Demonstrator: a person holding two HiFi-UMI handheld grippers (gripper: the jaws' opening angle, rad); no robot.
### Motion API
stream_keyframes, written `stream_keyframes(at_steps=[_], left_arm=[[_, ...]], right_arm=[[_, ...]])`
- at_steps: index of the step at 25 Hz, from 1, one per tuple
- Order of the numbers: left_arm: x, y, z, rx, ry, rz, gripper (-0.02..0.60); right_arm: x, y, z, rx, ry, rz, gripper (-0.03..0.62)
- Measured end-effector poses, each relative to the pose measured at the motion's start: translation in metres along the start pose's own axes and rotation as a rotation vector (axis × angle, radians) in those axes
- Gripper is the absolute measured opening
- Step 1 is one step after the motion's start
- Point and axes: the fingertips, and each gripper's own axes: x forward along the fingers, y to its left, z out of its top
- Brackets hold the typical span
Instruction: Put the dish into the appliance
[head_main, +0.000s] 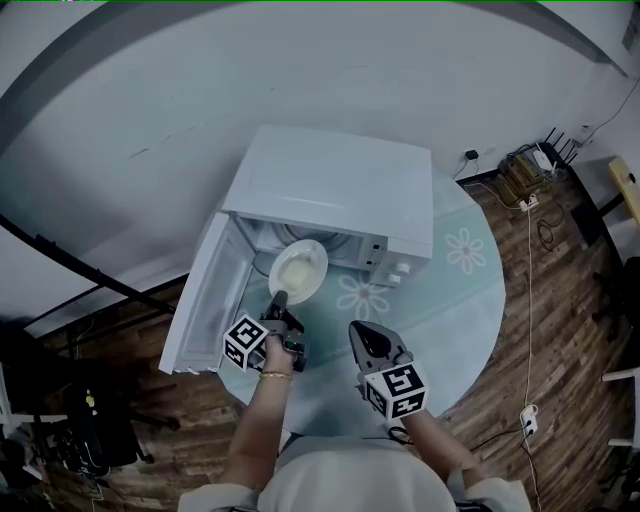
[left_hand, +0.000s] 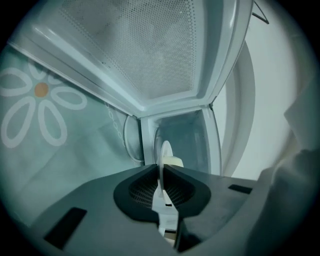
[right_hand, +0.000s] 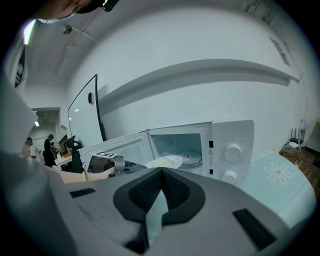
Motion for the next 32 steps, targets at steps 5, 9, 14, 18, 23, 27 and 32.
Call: stream_keyframes(at_steps=[5,9,14,18,23,27,32], left_arm=[[0.019,0.011,0.005,-0.006,-0.02,0.02,0.035],[0.031,0.017,0.009,-0.009,-0.032,0.033,0.035],[0.045,0.023,0.01,-0.016,-0.042,0.044,0.035],[0.054,0.025,0.01,-0.015,-0.045,0.056,0.035],[0.068,0.022,0.013,-0.018,-0.056,0.06,0.035],[0.084,0.015,0.013,-0.014,-0.057,0.055,0.035],[0.104,0.01,0.015,-0.016,-0.069,0.057,0.035]], right_arm=[[0.011,-0.005,-0.003,0.01,0.009,0.01,0.006],[0.018,-0.01,-0.004,0.017,0.01,0.014,0.006],[0.025,-0.019,-0.006,0.021,0.016,0.013,0.006],[0.029,-0.022,-0.008,0.022,0.022,0.017,0.006],[0.03,-0.026,-0.01,0.024,0.031,0.022,0.006],[0.031,-0.031,-0.011,0.027,0.037,0.022,0.006],[0.032,-0.037,-0.011,0.028,0.041,0.021,0.006]])
